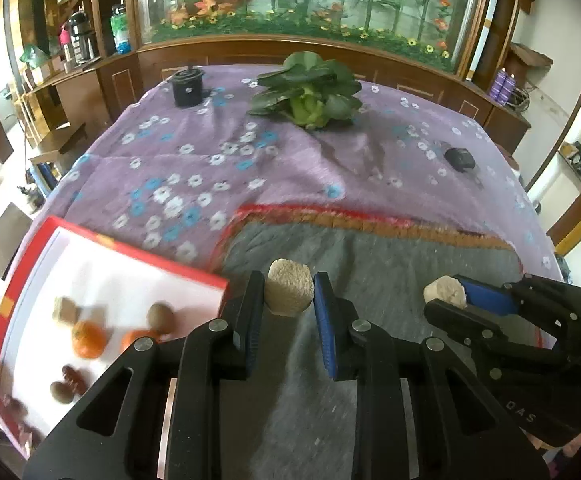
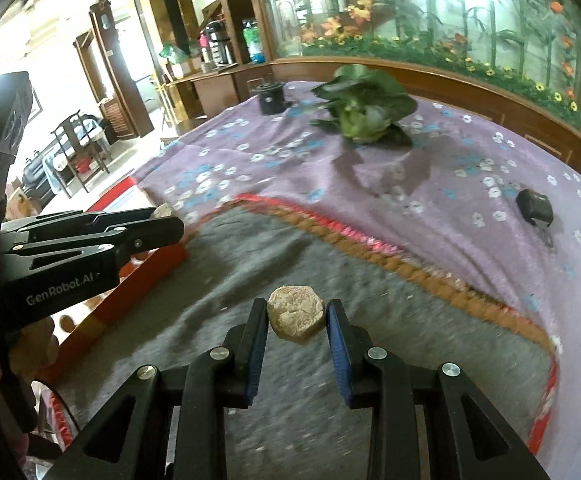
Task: Organize fruits
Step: 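Carry the cake with the left tool while the right tool carries its cake over the tray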
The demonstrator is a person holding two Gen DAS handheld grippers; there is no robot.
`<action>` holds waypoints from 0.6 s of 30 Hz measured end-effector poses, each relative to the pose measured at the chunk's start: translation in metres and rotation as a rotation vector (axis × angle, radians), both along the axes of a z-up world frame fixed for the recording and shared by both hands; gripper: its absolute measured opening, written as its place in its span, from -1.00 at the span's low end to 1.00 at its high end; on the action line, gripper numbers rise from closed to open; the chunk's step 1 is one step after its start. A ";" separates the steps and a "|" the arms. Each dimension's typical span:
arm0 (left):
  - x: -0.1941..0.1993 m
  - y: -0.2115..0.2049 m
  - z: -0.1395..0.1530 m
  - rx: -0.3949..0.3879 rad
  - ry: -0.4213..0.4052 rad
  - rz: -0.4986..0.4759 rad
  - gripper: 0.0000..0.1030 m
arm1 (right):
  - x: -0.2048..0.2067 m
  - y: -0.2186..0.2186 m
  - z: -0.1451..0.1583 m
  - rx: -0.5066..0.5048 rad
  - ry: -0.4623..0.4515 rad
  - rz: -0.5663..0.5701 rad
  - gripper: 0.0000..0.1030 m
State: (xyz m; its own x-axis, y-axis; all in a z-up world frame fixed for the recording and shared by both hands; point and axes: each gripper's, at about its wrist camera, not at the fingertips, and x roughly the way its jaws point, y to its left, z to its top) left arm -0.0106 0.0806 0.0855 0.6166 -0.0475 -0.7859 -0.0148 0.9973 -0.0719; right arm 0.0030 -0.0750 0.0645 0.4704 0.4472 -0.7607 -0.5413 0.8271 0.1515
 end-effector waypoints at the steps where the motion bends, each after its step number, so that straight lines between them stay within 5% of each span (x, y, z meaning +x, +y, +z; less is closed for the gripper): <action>1: -0.005 0.003 0.000 0.004 0.000 0.005 -0.54 | -0.004 0.004 0.000 0.001 0.002 0.007 -0.44; 18: -0.068 0.049 -0.010 0.036 0.001 0.097 -0.53 | -0.046 0.067 0.007 -0.005 -0.022 0.132 -0.44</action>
